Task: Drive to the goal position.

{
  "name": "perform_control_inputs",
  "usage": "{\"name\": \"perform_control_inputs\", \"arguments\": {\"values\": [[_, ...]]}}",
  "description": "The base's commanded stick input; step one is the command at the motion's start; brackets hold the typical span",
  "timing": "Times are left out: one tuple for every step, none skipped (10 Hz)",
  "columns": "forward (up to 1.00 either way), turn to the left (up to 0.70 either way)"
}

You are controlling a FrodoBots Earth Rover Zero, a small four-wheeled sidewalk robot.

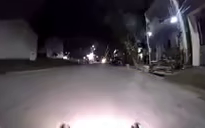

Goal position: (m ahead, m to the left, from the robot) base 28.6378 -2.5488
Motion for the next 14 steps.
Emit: {"name": "perform_control_inputs", "arguments": {"values": [[0.70, 0.00], [0.70, 0.00], [0.70, 0.00], [0.70, 0.00], [0.70, 0.00], [0.70, 0.00], [0.70, 0.00], [0.70, 0.00], [0.70, 0.00], [0.70, 0.00], [0.70, 0.00], [0.70, 0.00], [0.70, 0.00], [0.70, 0.00]]}}
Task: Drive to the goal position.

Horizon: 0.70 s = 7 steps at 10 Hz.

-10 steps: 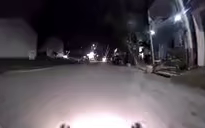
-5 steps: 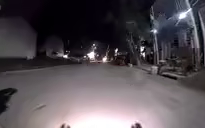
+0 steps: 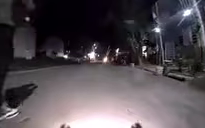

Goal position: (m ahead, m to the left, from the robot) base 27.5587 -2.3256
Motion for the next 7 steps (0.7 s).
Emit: {"name": "perform_control_inputs", "arguments": {"values": [[0.70, 0.00], [0.70, 0.00], [0.70, 0.00], [0.70, 0.00], [0.70, 0.00], [0.70, 0.00], [0.70, 0.00]]}}
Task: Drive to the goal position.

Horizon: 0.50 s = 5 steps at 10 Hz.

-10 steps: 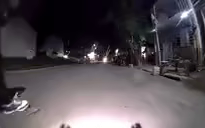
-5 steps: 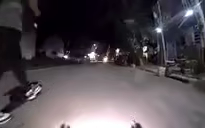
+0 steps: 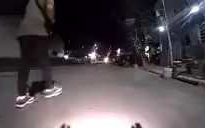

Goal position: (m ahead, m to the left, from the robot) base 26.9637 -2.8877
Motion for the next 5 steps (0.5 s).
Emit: {"name": "perform_control_inputs", "arguments": {"values": [[0.70, -0.10], [0.70, -0.21], [0.70, -0.32], [0.70, -0.33], [0.70, -0.23]]}}
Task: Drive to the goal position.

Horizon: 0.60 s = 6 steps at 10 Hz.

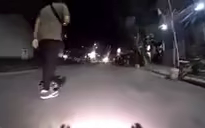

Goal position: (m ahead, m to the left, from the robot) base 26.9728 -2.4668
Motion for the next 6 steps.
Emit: {"name": "perform_control_inputs", "arguments": {"values": [[0.70, 0.00], [0.70, 0.00], [0.70, 0.00], [0.70, 0.00], [0.70, 0.00], [0.70, 0.00]]}}
